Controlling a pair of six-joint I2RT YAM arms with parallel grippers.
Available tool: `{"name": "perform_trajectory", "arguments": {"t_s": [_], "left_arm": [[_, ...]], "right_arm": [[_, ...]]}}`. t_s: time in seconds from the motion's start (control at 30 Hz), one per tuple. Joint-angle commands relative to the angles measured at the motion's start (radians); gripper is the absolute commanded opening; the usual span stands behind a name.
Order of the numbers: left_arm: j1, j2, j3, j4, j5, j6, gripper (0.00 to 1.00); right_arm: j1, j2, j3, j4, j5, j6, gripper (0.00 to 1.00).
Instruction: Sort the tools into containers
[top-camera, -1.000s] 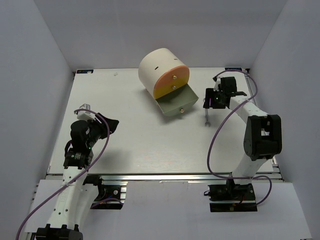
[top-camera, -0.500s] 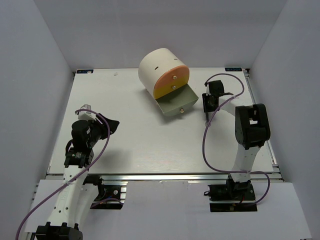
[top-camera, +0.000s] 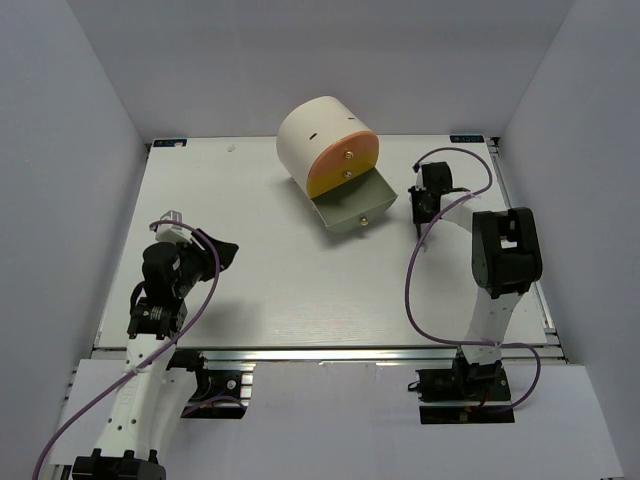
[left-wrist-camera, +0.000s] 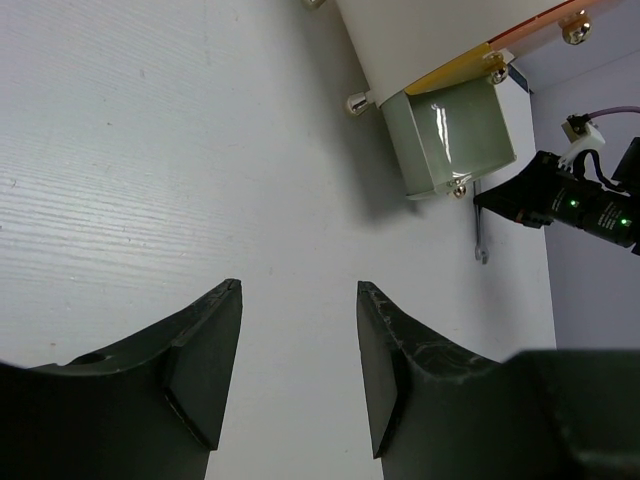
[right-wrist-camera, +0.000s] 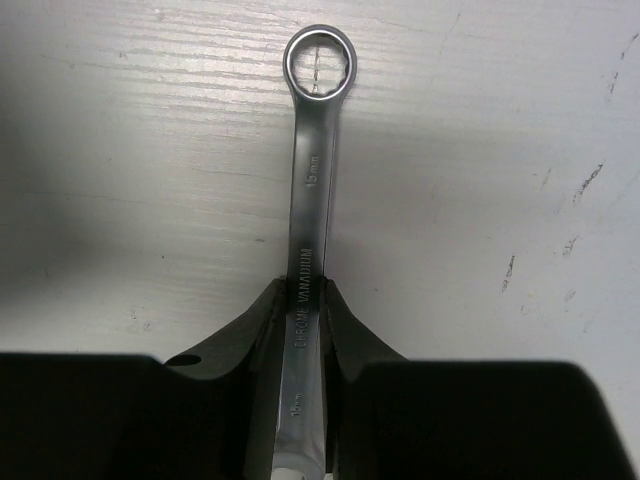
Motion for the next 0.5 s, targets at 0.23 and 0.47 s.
{"name": "perform_trajectory", "arguments": {"t_s": [0.23, 0.47], "left_arm": [[-0.004, -0.011, 0.015, -0.025, -0.017, 0.016, 0.59], [-0.004, -0.014, 0.008, -0.015, -0.010, 0.012, 0.59]], "right_arm": [[-0.032, -0.012, -0.013, -0.087, -0.088, -0.026, 0.00], [-0.032, -0.076, 0.025, -0.100, -0.107, -0.012, 0.00]]}}
